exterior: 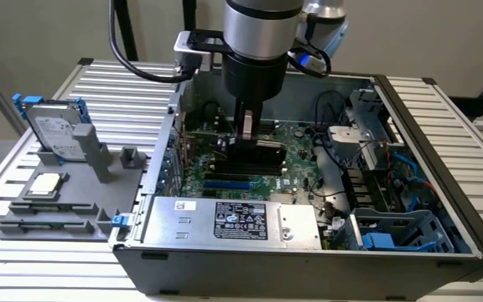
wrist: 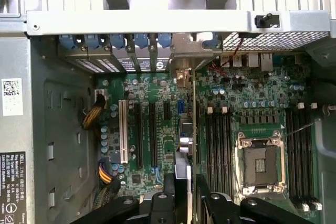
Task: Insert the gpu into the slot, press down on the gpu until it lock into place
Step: 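Insert the gpu into the slot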
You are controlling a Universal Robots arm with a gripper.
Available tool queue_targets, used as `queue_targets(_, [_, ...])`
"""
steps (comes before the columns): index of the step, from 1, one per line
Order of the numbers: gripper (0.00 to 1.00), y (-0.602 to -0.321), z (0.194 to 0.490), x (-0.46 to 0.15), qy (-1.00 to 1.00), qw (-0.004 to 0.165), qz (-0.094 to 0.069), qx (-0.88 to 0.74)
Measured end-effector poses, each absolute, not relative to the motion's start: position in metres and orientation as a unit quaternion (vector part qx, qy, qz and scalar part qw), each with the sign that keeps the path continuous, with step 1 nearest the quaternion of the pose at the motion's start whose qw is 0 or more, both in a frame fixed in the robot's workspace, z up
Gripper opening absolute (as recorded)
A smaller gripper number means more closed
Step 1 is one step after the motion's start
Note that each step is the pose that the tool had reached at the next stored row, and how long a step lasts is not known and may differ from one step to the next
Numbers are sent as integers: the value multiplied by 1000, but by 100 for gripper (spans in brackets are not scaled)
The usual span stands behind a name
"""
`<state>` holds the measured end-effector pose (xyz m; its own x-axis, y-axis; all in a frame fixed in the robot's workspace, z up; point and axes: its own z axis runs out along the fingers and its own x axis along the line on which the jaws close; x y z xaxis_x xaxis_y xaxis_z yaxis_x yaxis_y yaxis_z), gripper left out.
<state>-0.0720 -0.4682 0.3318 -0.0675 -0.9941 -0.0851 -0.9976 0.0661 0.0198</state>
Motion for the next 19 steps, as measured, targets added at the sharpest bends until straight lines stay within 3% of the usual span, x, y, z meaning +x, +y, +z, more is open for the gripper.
queue_targets(19, [26,-468,297,-81,735,25,36,-677])
